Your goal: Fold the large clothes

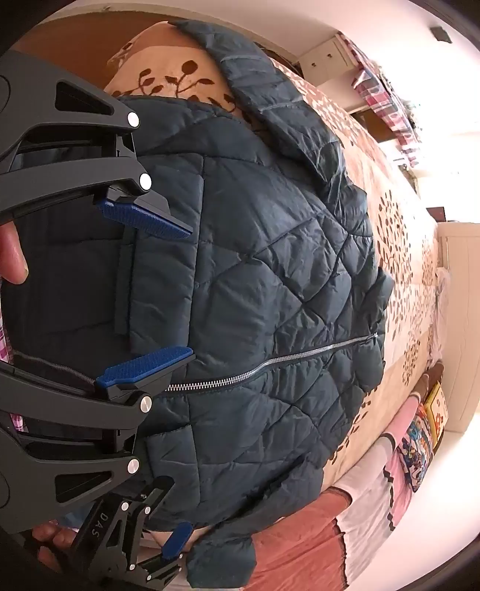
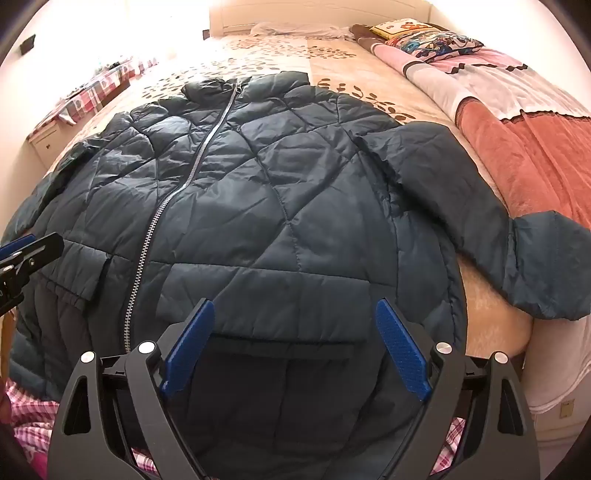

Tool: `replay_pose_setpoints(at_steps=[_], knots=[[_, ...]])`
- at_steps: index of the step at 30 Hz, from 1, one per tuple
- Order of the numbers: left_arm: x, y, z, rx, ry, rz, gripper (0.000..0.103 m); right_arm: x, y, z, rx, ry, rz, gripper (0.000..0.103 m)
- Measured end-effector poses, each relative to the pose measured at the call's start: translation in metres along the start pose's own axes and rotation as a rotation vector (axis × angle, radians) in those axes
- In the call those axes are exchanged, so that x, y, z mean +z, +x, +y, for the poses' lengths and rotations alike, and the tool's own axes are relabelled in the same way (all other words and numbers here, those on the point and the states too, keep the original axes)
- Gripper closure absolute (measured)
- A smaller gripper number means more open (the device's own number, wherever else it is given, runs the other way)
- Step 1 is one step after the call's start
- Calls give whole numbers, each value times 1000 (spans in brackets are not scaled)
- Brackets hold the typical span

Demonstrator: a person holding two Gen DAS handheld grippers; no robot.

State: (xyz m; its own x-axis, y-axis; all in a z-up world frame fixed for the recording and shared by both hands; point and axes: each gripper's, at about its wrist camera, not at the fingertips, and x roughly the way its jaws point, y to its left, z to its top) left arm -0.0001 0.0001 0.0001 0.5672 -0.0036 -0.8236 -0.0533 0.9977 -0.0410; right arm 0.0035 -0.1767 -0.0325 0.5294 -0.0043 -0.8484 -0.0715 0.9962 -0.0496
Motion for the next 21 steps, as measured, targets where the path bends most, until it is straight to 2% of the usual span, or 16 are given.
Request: replay_pose_setpoints(at_steps=[16,21], knots=[[0,1,0,-2,-3,9,42,-4,3,-2,2,18,13,17],[-10,2,0,3,-2,17,39,-2,2,-8,15,31,22,17]])
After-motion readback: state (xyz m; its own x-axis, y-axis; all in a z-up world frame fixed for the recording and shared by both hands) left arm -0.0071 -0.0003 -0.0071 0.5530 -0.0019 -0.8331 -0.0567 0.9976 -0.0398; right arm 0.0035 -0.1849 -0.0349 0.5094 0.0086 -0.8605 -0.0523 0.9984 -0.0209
